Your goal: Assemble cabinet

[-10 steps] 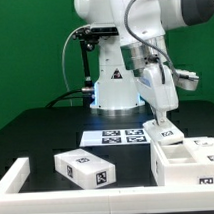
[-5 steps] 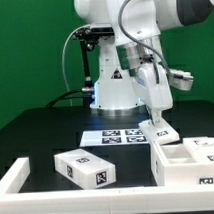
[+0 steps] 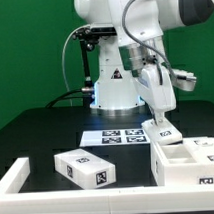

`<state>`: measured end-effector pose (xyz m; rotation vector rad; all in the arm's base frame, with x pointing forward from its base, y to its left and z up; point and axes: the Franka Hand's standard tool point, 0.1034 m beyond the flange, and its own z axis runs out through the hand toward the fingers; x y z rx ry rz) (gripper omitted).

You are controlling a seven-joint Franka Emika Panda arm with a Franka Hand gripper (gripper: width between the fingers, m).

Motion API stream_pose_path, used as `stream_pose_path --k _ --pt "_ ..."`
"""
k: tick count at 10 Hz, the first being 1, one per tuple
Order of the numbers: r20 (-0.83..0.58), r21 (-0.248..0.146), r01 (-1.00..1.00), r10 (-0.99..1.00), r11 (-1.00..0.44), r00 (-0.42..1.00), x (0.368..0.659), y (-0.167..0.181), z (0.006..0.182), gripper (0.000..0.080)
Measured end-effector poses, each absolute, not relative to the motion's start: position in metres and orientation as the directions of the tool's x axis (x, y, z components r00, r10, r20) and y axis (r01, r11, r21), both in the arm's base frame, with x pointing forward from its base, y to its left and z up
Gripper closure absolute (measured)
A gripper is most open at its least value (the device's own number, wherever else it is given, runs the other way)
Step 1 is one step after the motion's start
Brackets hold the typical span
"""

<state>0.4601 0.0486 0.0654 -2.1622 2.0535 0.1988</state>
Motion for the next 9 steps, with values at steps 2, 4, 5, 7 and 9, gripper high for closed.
stream_pose_path --k 2,4,5,7,9 --pt "-0.2 -0.018 -0.999 -0.978 -0.05 0.052 0.46 0.048 0.065 0.0737" --pt "-0.203 -0.022 -0.998 -0.977 -0.059 0.062 0.465 0.049 0.07 0.0737" --pt "-0.203 -0.024 -0.998 -0.977 -0.059 0.062 0.467 0.047 0.071 0.0737" --pt "-0.205 -0.027 -0.998 -0.977 -0.058 0.062 0.471 0.045 0.072 0.0737" --pt "-0.204 -0.031 -0.998 -0.977 -0.055 0.06 0.474 0.045 0.073 0.0736"
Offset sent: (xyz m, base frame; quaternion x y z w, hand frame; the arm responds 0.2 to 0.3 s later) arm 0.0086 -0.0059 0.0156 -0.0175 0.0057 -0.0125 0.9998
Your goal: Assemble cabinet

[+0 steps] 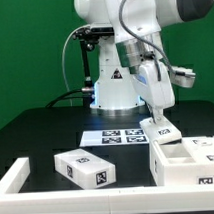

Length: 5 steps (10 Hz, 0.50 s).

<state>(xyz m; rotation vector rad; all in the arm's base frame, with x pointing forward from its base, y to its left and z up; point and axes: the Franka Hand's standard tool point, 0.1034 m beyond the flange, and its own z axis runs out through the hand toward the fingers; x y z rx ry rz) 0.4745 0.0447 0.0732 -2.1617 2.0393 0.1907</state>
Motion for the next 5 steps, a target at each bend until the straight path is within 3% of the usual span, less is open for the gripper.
stream_pose_path --k 5 --pt "-0.182 -0.039 -0.997 -0.981 -0.068 0.074 0.4836 0.0505 0.0666 0.0735"
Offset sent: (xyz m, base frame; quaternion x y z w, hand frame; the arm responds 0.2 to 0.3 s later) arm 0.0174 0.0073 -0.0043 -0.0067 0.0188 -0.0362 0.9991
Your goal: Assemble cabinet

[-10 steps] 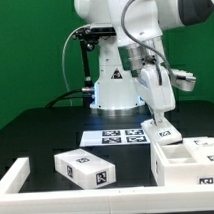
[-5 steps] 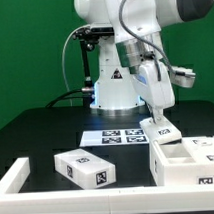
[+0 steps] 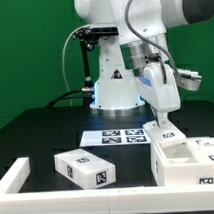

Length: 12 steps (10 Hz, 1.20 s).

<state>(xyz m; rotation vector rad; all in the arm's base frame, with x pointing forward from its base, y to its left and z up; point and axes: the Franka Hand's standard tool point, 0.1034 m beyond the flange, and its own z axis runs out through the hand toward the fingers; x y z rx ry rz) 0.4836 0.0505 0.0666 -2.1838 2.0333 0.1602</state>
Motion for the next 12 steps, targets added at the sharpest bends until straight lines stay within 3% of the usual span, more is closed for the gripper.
stream_pose_path --k 5,8,12 --pt "-0.178 -0.049 -0.997 -0.982 -0.059 0.067 0.493 0.047 0.067 0.0735" --pt "-0.123 -0.118 -0.989 -0.987 -0.086 0.101 0.524 0.045 0.065 0.0735" --pt "-0.121 -0.119 -0.989 -0.988 -0.084 0.099 0.526 0.044 0.065 0.0735"
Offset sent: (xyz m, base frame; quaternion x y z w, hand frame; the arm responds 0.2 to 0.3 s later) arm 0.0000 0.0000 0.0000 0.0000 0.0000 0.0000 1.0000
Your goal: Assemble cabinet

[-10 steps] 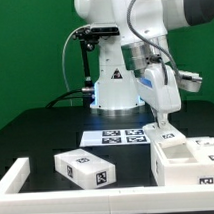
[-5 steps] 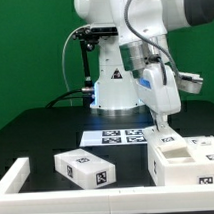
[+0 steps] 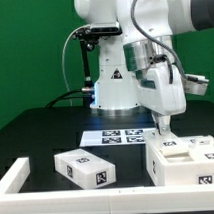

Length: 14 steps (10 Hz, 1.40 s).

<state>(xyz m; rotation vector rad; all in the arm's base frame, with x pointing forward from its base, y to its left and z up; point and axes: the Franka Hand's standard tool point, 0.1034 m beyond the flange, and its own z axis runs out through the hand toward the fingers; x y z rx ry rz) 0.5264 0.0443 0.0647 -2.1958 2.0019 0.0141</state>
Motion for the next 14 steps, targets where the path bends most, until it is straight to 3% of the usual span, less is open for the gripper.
stream_pose_path --k 4,14 --pt "-0.067 -0.183 -0.977 -0.99 -0.112 0.126 0.566 0.048 0.065 0.0735" --pt "-0.083 -0.187 -0.98 -0.993 -0.069 0.086 0.587 0.049 0.065 0.0735"
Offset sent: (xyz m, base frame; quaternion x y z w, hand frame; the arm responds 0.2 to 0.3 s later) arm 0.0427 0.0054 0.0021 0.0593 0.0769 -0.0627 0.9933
